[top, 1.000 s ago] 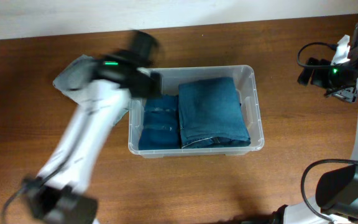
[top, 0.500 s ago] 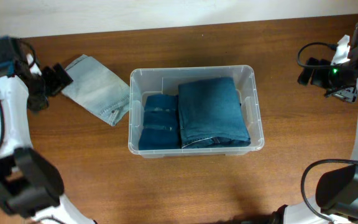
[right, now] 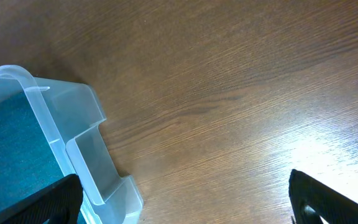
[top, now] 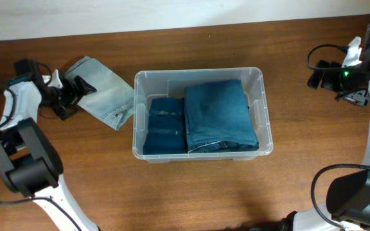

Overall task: Pack container
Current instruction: 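Move the left gripper to the light-blue jeans and grasp them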

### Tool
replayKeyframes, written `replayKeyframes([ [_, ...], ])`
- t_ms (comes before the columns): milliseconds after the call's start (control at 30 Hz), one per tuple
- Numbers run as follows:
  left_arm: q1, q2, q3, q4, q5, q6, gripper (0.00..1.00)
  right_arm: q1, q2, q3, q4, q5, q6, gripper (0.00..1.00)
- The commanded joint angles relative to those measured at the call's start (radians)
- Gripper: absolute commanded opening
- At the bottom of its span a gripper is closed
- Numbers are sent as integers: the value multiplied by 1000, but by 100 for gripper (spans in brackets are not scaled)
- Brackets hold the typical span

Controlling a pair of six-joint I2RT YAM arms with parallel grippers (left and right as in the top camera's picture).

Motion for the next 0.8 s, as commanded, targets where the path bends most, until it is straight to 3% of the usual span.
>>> replayKeyframes([
  [0, 0, 98, -3, 8, 82, 12, 99, 3, -7, -5, -1, 10, -10, 98],
  [100, 0, 139, -3, 12, 100, 10, 99, 3, -7, -5, -1, 10, -10, 98],
  [167, 0, 146, -3, 27, 124, 11, 89, 3, -7, -5, 0, 10, -10, 98],
  [233, 0, 146, -3, 46, 160, 11, 64, 3, -7, -5, 0, 10, -10, 98],
  [267, 0, 146, -3, 59, 185, 11, 44, 3, -7, -5, -1, 10, -10, 98],
  [333, 0, 146, -3, 71, 219, 11, 17, 3, -7, -5, -2, 10, -10, 98],
  [400, 0, 146, -3, 69, 222, 10, 0, 3, -7, -5, -5, 10, -10, 99],
  [600, 0, 100, -3, 26, 224, 22, 1, 3, -7, -5, -7, 9, -10, 99],
  [767, 0, -67, -3, 11, 222, 44, 1, 3, -7, -5, -7, 9, -10, 98],
])
